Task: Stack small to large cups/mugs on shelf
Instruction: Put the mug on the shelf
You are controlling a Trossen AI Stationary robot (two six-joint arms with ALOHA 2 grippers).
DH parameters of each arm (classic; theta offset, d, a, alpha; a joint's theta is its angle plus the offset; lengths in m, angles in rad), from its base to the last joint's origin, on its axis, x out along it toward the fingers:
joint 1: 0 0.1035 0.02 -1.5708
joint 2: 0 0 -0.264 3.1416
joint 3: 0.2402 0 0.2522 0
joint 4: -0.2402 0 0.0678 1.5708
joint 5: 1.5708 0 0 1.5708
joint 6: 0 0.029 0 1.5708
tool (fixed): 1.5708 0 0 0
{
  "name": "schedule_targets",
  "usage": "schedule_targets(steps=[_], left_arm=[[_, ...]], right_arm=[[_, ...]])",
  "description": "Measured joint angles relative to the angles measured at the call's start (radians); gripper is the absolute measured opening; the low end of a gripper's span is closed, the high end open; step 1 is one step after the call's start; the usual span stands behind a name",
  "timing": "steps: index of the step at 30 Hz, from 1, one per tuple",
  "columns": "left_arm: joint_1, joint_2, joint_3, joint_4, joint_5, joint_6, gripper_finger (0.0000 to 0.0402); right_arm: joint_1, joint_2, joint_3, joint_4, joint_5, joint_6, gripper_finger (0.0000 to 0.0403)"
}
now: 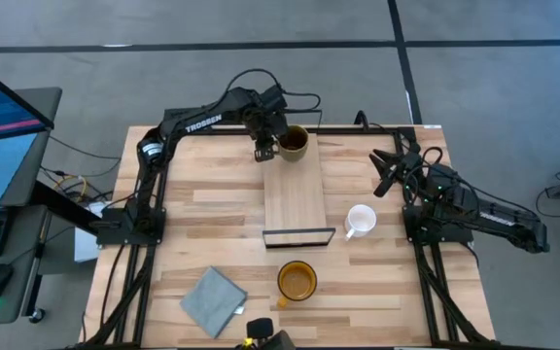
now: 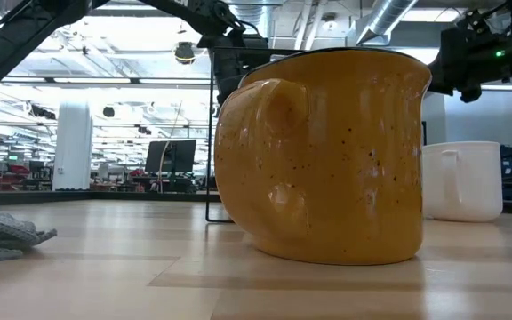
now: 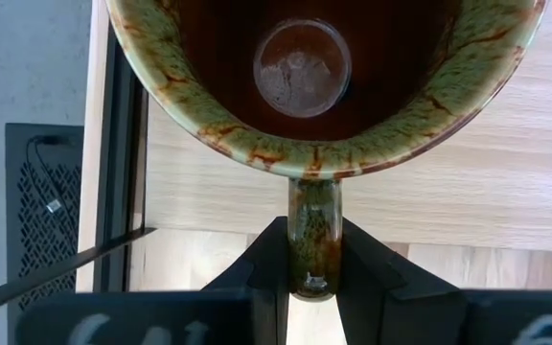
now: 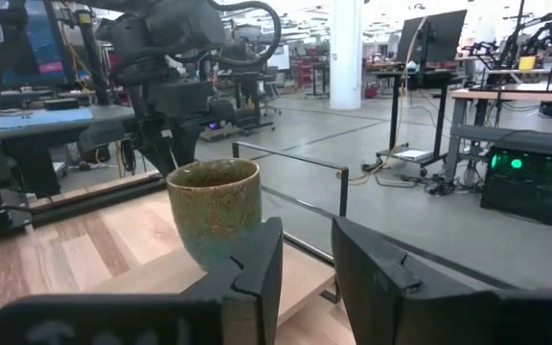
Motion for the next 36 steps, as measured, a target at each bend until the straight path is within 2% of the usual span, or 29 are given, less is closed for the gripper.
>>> schedule_targets(steps=[19, 24, 29, 34, 36], left_arm=[[-0.014, 0.074, 0.003, 0.004, 0.018, -0.013, 0.0043], [-0.016, 0.082, 0.010, -0.029, -0.027, -0.013, 0.0052], [-0.016, 0.085, 0.036, -0.054, -0.055, -0.008, 0.0041], [-0.015, 0.084, 0.048, -0.072, -0.034, -0.008, 0.0042], [-0.016, 0.084, 0.048, -0.094, -0.019, -0.008, 0.0053]], right_arm=[[0.000, 0.000, 0.000, 0.000, 0.000, 0.000, 0.0118], [0.000, 0.000, 0.000, 0.000, 0.000, -0.002, 0.0118], [0.000, 0.000, 0.000, -0.001, 0.001, -0.009, 0.0118], [0.000, 0.000, 0.000, 0.000, 0.001, -0.009, 0.0118], [0.000, 0.000, 0.000, 0.000, 0.002, -0.009, 0.0118]])
